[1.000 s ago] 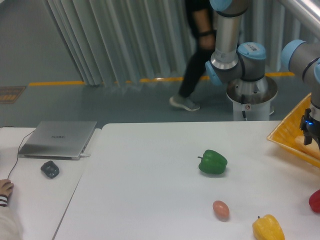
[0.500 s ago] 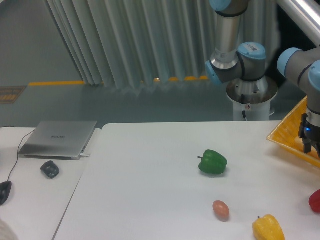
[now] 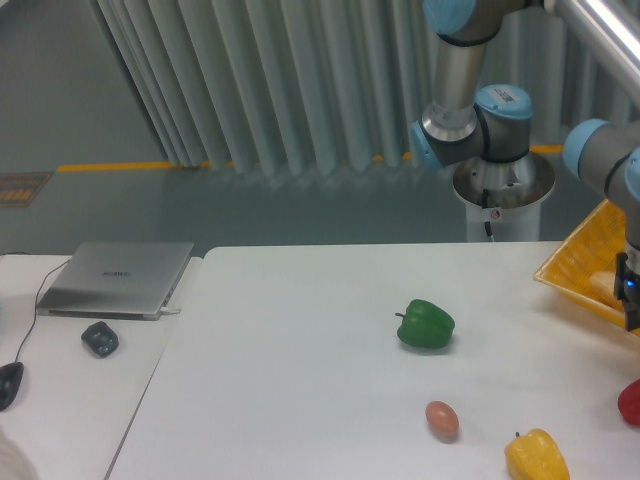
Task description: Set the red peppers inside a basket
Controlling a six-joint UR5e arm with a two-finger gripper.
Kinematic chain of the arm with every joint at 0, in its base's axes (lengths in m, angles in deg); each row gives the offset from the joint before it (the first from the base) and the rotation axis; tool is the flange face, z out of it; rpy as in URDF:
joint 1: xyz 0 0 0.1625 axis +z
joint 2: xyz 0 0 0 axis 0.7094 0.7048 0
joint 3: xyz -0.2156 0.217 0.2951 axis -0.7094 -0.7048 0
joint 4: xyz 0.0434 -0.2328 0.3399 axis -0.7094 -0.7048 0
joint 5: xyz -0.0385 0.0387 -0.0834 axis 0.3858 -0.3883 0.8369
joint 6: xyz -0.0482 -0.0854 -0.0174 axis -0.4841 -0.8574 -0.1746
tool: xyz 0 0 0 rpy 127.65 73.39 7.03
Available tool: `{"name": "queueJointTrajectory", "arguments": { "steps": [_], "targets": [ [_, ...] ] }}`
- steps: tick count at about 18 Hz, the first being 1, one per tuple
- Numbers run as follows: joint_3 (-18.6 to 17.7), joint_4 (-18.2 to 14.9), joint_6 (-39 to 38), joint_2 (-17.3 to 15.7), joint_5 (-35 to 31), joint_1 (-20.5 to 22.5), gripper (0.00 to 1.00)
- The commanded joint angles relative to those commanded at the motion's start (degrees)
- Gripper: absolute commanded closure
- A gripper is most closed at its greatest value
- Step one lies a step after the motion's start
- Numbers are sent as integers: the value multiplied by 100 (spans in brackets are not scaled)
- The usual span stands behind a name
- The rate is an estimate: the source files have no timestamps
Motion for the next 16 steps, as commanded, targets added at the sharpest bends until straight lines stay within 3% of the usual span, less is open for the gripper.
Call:
{"name": "queueJointTrajectory", "arguments": {
  "steps": [7,16],
  "targets": [
    [-44,27,-18,273,-246,-88,0],
    [-53,290,-9,422,-255,-88,0]
  ]
}}
